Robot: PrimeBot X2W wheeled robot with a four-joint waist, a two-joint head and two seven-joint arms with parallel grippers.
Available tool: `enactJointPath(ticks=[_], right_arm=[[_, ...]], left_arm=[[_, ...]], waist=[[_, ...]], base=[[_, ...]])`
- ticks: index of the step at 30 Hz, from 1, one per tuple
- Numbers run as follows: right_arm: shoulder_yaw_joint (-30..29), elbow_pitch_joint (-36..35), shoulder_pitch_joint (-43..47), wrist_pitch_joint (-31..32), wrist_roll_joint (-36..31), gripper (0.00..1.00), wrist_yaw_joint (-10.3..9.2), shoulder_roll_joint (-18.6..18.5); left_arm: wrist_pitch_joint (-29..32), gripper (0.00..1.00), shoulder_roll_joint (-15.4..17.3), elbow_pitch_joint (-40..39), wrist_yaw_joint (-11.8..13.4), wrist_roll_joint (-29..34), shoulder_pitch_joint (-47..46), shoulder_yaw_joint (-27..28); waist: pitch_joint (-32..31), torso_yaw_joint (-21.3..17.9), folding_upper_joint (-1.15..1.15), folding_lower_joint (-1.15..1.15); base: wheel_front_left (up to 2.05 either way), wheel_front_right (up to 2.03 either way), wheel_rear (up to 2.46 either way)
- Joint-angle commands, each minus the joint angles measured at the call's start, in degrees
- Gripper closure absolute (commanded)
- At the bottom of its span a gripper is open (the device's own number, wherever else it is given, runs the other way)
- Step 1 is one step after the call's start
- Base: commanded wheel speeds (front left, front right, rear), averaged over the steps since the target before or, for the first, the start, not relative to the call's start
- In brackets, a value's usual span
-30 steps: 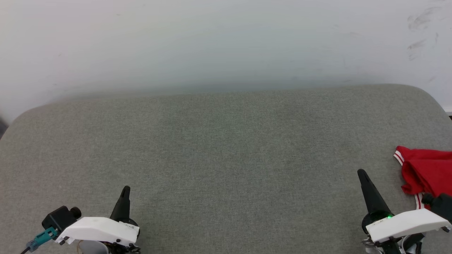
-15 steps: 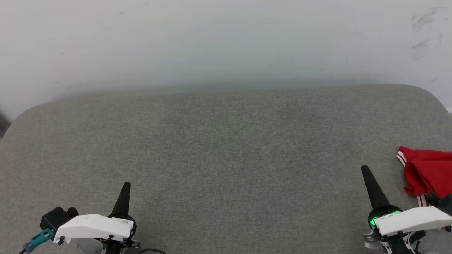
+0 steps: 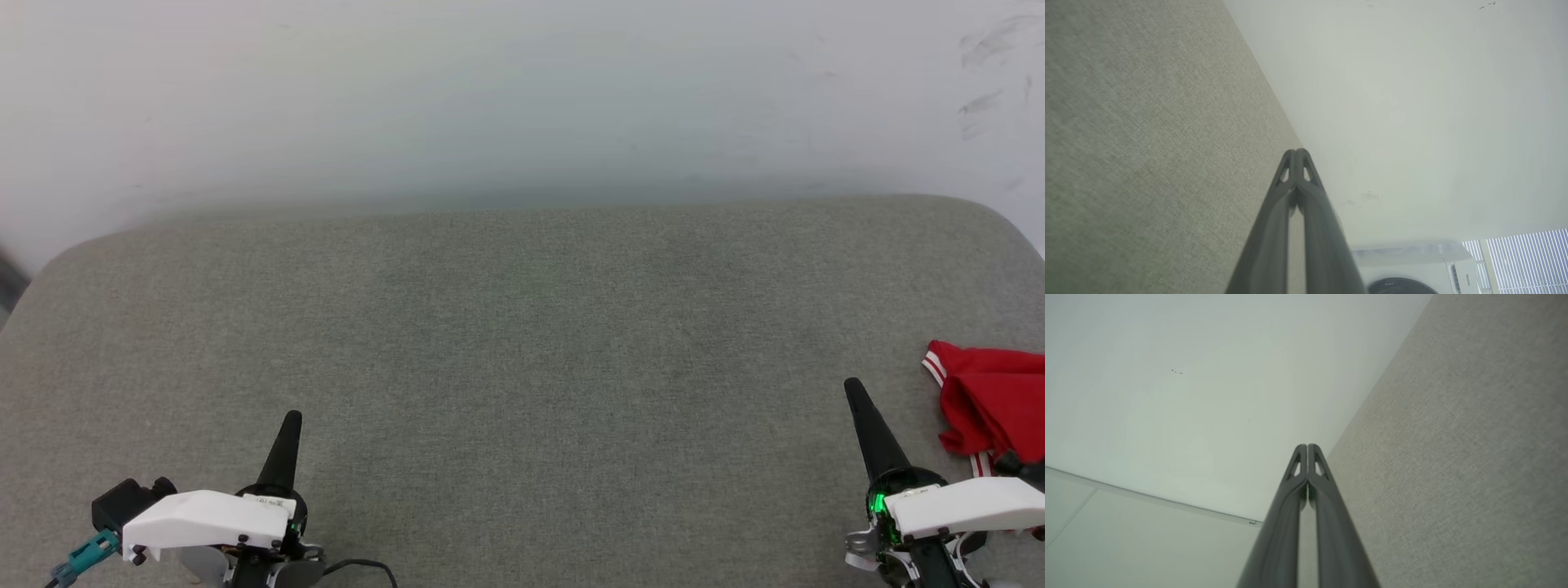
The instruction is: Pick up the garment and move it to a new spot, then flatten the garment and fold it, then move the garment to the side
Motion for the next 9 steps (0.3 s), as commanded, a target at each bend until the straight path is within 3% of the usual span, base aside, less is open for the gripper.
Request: enactJointPath(ticks=[1, 9], right_arm=[[-0.2, -0.1, -1.3, 0.3, 1.3, 1.00, -0.01, -0.3], [-0.7, 0.7, -1.7, 0.6, 5.4, 1.00, -0.01, -0.2]], left_arm=[[0.4, 1.00, -0.2, -0.2, -0.5, -0.9, -1.2, 0.7], [1.5, 1.00, -1.2, 0.1, -1.5, -3.9, -1.5, 2.0]], waist=[[0.0, 0.0, 0.00, 0.00], [0.1, 0.3, 0.00, 0.00]], base=[[0.00, 0.00, 0.00], [0.00, 0.00, 0.00]])
